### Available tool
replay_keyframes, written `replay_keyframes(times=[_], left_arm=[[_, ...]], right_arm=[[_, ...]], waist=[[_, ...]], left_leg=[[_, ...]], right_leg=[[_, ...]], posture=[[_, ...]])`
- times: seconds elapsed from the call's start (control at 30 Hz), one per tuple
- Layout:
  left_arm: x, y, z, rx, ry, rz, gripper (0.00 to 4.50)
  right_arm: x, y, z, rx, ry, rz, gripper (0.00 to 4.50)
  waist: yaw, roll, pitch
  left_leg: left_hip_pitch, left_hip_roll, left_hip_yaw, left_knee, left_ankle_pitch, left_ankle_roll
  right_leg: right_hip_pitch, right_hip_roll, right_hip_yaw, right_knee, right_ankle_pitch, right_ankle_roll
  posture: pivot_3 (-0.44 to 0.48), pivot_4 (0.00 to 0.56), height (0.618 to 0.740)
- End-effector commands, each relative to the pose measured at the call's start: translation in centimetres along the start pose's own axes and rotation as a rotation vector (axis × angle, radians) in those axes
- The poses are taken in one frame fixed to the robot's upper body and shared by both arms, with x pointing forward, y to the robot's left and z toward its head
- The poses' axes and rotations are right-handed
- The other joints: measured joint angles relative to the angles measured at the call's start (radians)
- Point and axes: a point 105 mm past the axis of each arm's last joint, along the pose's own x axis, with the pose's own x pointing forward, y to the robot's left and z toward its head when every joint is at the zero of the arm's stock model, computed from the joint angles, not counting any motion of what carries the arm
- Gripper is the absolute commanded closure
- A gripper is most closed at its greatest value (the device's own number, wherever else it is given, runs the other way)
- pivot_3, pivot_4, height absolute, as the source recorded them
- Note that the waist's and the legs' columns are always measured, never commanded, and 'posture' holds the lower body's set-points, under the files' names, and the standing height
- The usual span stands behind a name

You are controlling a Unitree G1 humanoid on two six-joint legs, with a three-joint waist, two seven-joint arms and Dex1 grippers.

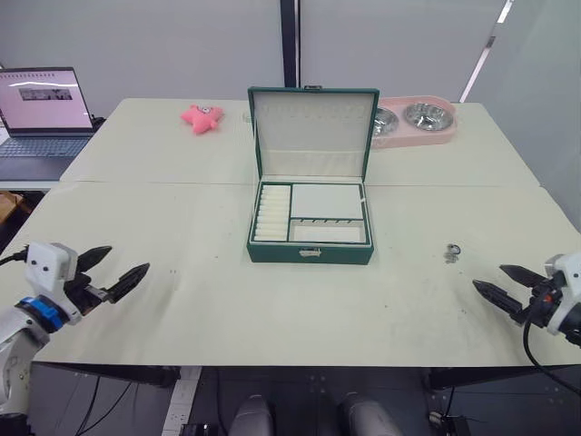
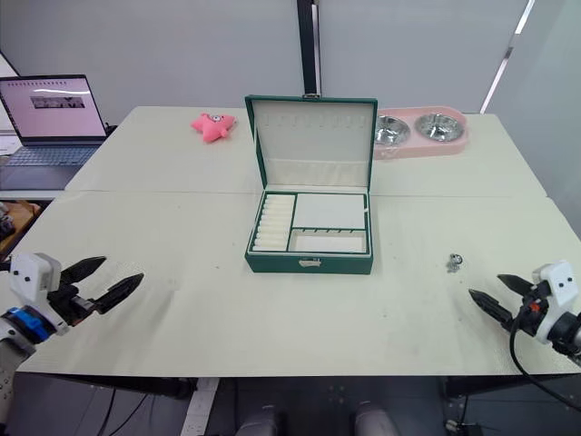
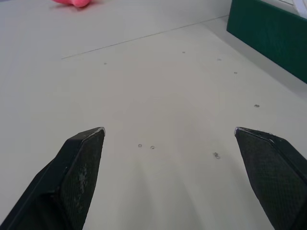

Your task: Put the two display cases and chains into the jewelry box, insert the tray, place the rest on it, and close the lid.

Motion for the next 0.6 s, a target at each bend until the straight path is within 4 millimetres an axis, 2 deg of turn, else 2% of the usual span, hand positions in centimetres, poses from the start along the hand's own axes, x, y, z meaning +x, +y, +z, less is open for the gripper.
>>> replay_keyframes(times=[0.03,0.27,0.6], left_arm=[[-1.1,1.2,0.7,0.035,-0.020,0.042,0.00],[-1.5,0.7,-0.3,0.016,-0.008,0.054,0.00],[-1.9,0.4,-0.7,0.006,-0.005,0.064,0.00]], right_arm=[[-1.3,-1.1,0.5,-0.039,-0.020,-0.049,0.02],[-1.0,-1.5,-0.3,-0.043,-0.006,-0.058,0.02],[-0.3,-1.8,-0.7,-0.052,-0.008,-0.056,0.02]], waist=[[0.000,0.000,0.000],[0.000,0.000,0.000],[-0.001,0.000,0.000]], left_leg=[[0.000,0.000,0.000,0.000,0.000,0.000],[0.000,0.000,0.000,0.000,0.000,0.000],[0.001,0.000,0.000,0.000,0.000,0.000]], right_leg=[[0.000,0.000,0.000,0.000,0.000,0.000],[0.000,0.000,0.000,0.000,0.000,0.000],[0.000,0.000,0.000,0.000,0.000,0.000]], posture=[[0.000,0.150,0.740],[0.000,0.150,0.740],[0.000,0.150,0.740]])
